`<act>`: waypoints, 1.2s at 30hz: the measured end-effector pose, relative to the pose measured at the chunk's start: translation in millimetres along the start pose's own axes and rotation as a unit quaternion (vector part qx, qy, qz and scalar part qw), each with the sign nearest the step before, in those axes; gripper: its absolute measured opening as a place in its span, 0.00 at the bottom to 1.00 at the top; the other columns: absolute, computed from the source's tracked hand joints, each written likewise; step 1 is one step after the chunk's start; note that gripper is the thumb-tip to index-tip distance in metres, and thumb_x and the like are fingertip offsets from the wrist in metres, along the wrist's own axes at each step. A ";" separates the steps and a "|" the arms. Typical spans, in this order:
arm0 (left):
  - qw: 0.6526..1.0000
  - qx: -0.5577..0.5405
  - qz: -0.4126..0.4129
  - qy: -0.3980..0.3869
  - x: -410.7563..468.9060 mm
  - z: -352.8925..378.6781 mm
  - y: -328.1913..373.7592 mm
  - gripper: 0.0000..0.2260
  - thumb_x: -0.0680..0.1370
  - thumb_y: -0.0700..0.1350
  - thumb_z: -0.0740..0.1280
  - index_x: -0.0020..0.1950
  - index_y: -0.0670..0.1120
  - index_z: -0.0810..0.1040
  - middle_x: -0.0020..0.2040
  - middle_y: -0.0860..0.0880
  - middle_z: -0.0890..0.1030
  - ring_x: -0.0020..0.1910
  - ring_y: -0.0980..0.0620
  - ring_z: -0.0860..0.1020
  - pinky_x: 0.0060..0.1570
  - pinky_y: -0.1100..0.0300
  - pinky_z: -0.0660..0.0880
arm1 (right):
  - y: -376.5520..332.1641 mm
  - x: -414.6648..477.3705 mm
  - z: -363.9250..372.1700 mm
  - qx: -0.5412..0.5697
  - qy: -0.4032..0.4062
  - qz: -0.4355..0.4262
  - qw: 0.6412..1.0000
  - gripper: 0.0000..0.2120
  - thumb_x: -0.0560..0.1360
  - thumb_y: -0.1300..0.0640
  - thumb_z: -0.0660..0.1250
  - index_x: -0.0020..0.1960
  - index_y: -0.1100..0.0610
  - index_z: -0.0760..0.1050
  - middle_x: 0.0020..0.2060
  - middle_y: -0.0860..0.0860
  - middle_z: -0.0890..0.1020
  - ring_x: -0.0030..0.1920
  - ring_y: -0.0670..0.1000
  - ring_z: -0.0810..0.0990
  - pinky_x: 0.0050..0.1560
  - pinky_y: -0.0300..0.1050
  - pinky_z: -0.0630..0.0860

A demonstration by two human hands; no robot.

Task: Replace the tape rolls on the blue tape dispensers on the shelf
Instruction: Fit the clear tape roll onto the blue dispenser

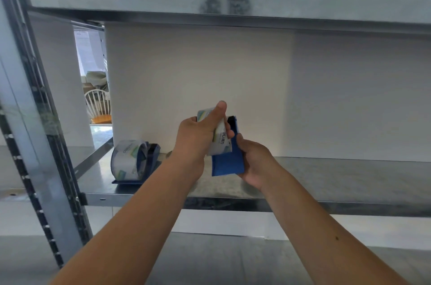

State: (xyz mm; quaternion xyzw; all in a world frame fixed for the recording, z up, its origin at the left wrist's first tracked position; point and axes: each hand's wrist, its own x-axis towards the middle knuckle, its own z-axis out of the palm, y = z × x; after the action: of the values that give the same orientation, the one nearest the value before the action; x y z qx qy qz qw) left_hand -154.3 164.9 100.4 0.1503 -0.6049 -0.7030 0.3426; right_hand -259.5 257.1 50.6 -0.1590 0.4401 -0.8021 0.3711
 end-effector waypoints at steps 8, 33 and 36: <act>0.995 0.095 -0.006 0.020 11.4 6.2 -29.2 0.22 0.72 0.67 0.72 0.37 0.47 0.85 0.36 0.46 0.88 0.35 0.46 0.88 0.37 0.54 0.84 | -4.4 -0.6 6.4 0.070 0.017 0.089 0.993 0.13 0.86 0.60 0.58 0.52 0.64 0.79 0.42 0.59 0.85 0.44 0.60 0.87 0.46 0.63 0.85; 0.983 0.088 -0.159 -0.016 39.2 15.4 -95.0 0.12 0.78 0.52 0.72 0.52 0.44 0.81 0.45 0.41 0.87 0.43 0.43 0.86 0.41 0.55 0.81 | -20.4 -25.7 -1.1 -0.599 0.171 0.141 0.769 0.15 0.83 0.64 0.54 0.59 0.67 0.78 0.42 0.61 0.84 0.31 0.56 0.79 0.31 0.43 0.67; 0.985 0.071 -0.158 -0.004 38.0 11.8 -94.2 0.09 0.77 0.50 0.72 0.46 0.44 0.81 0.36 0.45 0.87 0.33 0.48 0.85 0.29 0.63 0.75 | -15.8 -30.1 -4.4 -0.627 0.151 0.092 0.758 0.14 0.80 0.68 0.56 0.59 0.68 0.78 0.40 0.64 0.82 0.35 0.59 0.79 0.32 0.44 0.70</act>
State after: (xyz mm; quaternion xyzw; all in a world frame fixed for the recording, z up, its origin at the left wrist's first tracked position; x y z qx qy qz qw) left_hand -217.3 151.7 21.0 0.2652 -0.6230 -0.7044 0.2133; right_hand -249.0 287.2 63.3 -0.1912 0.9077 -0.3221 0.1891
